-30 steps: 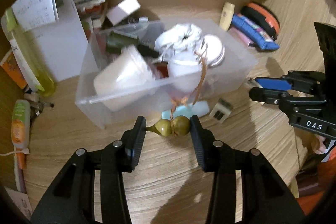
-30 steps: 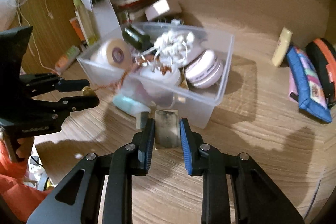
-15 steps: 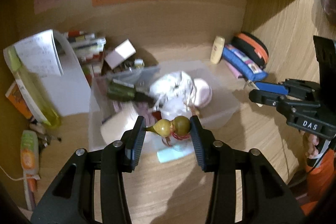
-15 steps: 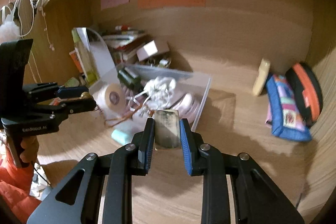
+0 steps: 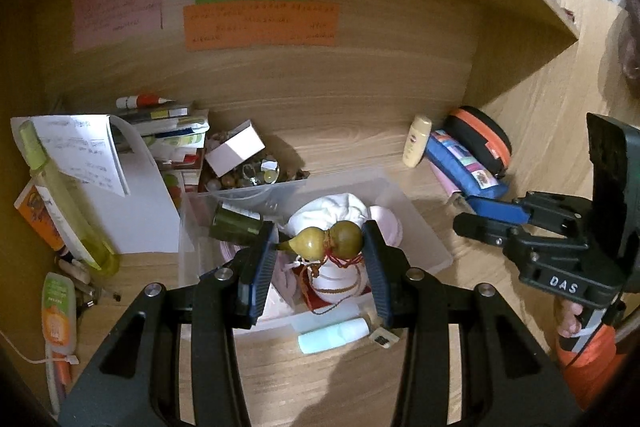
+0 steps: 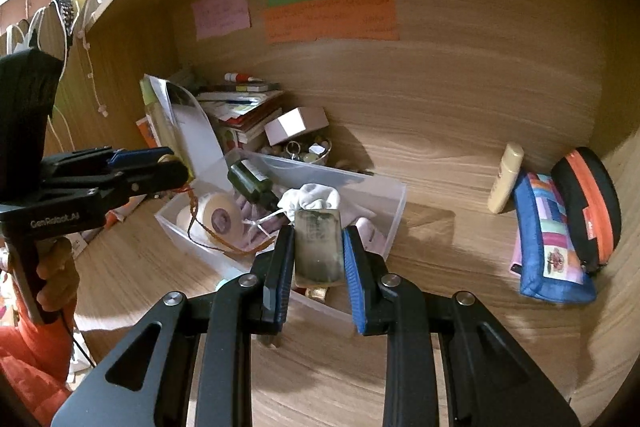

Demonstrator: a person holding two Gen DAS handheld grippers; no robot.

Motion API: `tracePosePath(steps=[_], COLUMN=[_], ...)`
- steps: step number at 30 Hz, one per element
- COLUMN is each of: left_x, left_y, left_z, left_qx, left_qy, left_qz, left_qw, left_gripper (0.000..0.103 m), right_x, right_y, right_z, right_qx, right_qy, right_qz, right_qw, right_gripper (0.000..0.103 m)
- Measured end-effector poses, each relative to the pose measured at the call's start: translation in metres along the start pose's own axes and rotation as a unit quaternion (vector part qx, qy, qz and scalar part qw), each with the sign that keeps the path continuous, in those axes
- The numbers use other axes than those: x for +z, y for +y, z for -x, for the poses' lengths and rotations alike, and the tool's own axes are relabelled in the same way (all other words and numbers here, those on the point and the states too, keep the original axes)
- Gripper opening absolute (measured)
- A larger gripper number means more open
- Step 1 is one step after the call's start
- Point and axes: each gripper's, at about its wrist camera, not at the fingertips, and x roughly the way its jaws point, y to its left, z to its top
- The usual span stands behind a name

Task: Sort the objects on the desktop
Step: 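Carry the gourd ornament and grey block into the clear box and release both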

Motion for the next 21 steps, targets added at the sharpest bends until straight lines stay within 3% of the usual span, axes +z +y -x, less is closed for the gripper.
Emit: tracePosePath(steps=[4,17,21], left_x=[-0.002,-0.019,-0.02], left_y=[0.002,0.007,0.005], left_z=[-0.017,-0.067,-0.069], left_qx=[0.002,0.004,0.002], left_qy=[0.014,0.086,0.083], left_qz=[-0.003,-0.01,-0.018], left_qw=[0.9999,0.9963,0.9963], left_gripper=[0.043,0.043,0.043], right_x=[0.0,-0.011,-0.014], right_y=[0.002,-0.006,-0.006], right_z=[-0.013,-0.061,-0.068], right_qx=[-0.017,-0.011,-0.01], right_qy=[0.01,0.069,0.082], right_qz=[0.01,0.003,0.004], right_qw=[1.0,0.998,0.997], right_gripper=[0.022,0.022,0.022])
